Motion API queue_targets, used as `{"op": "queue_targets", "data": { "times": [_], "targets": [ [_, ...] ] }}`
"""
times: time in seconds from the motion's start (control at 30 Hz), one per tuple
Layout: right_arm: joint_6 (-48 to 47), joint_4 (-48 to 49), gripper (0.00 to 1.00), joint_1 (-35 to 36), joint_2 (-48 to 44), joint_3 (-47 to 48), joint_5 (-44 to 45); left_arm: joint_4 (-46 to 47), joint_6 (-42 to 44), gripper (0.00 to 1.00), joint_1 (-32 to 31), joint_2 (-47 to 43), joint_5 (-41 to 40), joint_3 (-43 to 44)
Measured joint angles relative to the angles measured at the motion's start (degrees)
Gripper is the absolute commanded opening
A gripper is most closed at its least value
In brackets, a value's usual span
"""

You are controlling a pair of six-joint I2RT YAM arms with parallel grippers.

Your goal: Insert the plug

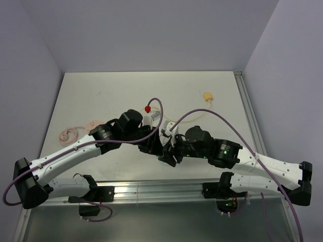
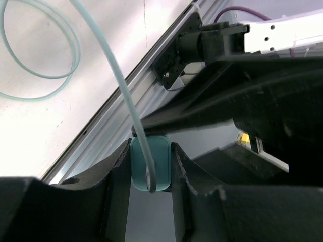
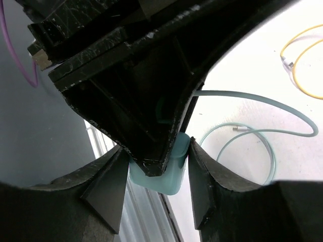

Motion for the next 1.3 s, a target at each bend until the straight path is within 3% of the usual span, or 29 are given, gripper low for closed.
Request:
{"op": "queue_targets", "data": {
  "times": [0.03, 0.07, 0.1, 0.27, 0.57, 0.77, 0.97, 1.03, 1.13, 1.3],
  "targets": [
    [0.5, 0.07, 0.73, 0.04, -0.28, -0.04, 0.35, 0.2, -0.13, 0.0, 0.0, -0.24, -0.26, 0.0],
    [0.74, 0.46, 0.91, 0.04, -0.72, -0.17, 1.09, 0.04, 0.04, 0.0, -0.04, -0.52, -0.74, 0.0],
    [1.44, 1.16, 0.99, 0.02, -1.51, -0.39, 1.92, -0.7, 0.02, 0.0, -0.09, -1.05, -1.62, 0.0],
    [4.87, 2.75, 1.0, 0.0, -7.98, -1.95, 8.11, -5.33, 0.52, 0.0, 2.12, -3.06, -7.19, 1.31],
    [16.37, -0.59, 1.0, -1.75, -12.52, -1.77, 20.68, -12.92, 5.35, 0.0, 18.1, -3.13, -15.98, 10.1],
    [19.61, -2.03, 1.0, -2.12, -9.6, -1.57, 20.87, -16.44, 12.26, 0.0, 29.66, 5.42, -26.69, 31.71],
    [19.8, -2.4, 1.0, -2.14, -6.05, -1.57, 19.82, -13.55, 20.35, 0.0, 45.72, 18.58, -31.43, 65.77],
    [19.78, -2.21, 1.0, -2.14, -4.94, -1.6, 18.62, -10.08, 22.77, 0.0, 49.51, 21.92, -33.75, 73.53],
    [19.8, -1.57, 1.0, -2.29, -3.37, -1.6, 16.37, -5.51, 25.59, 0.0, 53.02, 20.55, -38.58, 71.73],
    [19.71, -0.59, 1.0, -2.34, -2.08, -1.88, 13.33, -2.62, 27.28, 0.0, 55.8, 13.77, -43.39, 53.27]
  ]
}}
